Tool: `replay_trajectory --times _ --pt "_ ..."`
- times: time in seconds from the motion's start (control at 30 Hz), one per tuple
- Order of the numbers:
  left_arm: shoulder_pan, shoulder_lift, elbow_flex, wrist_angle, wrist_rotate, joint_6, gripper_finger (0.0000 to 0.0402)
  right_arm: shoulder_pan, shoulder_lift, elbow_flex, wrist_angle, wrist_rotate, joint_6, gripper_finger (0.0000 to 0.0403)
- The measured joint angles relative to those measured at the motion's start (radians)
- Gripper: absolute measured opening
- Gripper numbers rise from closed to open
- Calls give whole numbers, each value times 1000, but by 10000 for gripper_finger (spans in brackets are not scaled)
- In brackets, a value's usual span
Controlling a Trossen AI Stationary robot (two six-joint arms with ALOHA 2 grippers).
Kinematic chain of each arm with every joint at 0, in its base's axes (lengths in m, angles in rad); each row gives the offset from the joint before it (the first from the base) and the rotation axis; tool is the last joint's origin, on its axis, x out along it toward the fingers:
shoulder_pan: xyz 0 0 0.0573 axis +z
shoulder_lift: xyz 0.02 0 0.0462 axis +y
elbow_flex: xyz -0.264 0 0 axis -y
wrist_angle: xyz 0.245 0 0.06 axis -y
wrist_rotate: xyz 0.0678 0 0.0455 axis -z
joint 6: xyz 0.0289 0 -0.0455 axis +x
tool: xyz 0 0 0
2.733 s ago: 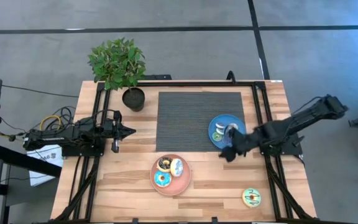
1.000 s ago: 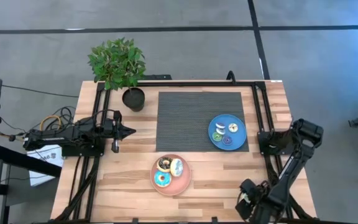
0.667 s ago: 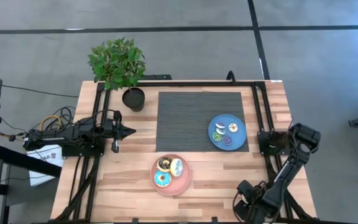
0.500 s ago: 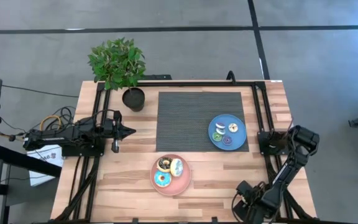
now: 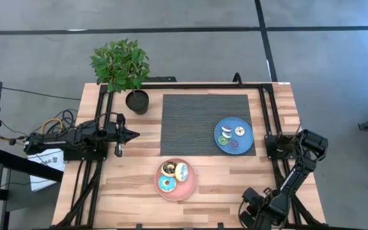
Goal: Pick & Place donuts
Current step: Put the large light blue donut onto the light orange plate
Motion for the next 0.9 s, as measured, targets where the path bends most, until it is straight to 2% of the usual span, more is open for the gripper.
replay_trajectory --times 0.1,0.2,0.33,0.43,0.53,0.63,0.8,0.9 --pt "0 0 0 0 0 0 0 -13 -1 26 16 70 -45 61" --pt "0 0 0 0 0 0 0 -41 -1 73 16 191 -120 55" --pt "0 0 0 0 0 0 0 -91 -2 163 60 392 -307 56" --pt "0 0 0 0 0 0 0 -144 -2 223 140 493 -507 55" --pt "0 0 0 0 0 0 0 -213 8 281 228 511 -711 51" --pt "0 0 0 0 0 0 0 -283 64 377 284 512 -849 38" --pt "0 0 0 0 0 0 0 -375 240 650 268 487 -1015 10" --pt "0 0 0 0 0 0 0 -406 361 835 184 482 -1011 7"
